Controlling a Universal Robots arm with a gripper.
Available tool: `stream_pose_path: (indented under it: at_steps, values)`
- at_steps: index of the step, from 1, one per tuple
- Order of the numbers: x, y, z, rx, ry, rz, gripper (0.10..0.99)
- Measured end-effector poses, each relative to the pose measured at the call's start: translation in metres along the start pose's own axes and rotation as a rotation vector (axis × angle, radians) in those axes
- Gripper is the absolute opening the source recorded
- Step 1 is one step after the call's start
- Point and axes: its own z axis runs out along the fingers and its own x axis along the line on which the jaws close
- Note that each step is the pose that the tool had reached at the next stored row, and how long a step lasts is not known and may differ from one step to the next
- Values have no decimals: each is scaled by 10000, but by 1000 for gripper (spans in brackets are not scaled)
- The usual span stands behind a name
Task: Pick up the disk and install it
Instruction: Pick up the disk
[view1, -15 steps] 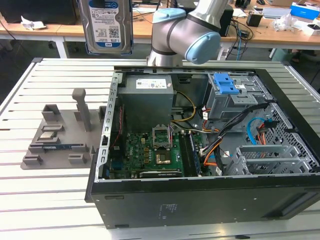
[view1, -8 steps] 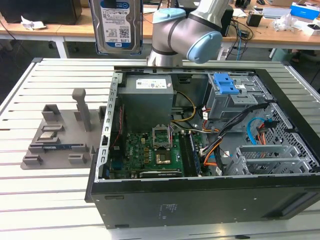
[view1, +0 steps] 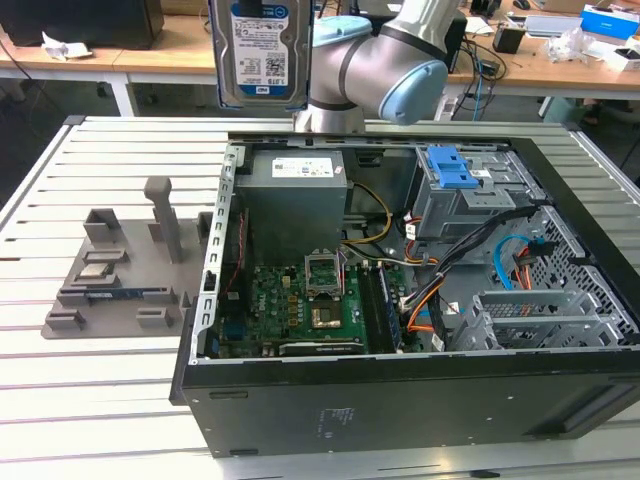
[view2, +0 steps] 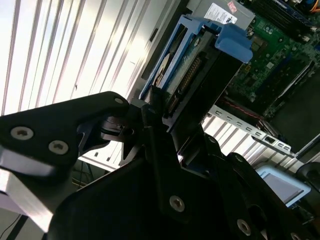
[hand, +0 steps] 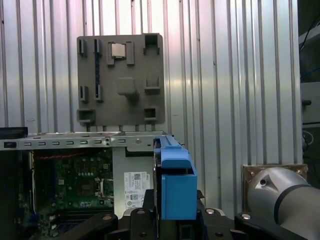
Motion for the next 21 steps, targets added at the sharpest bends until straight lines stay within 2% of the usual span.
stream_pose_path:
  at_steps: [5,8,14,18,20,21]
  values:
    - [-5,-150,-2,-2,0,-1,365]
    - [-10,-290,-4,-4,1,-2,365]
    - [-17,-466,-6,-4,0,0,365]
    - [-24,-676,-9,-8,1,0,365]
    - [-26,-733,-10,-9,1,-2,365]
    - [-28,-788,-11,-10,1,1,365]
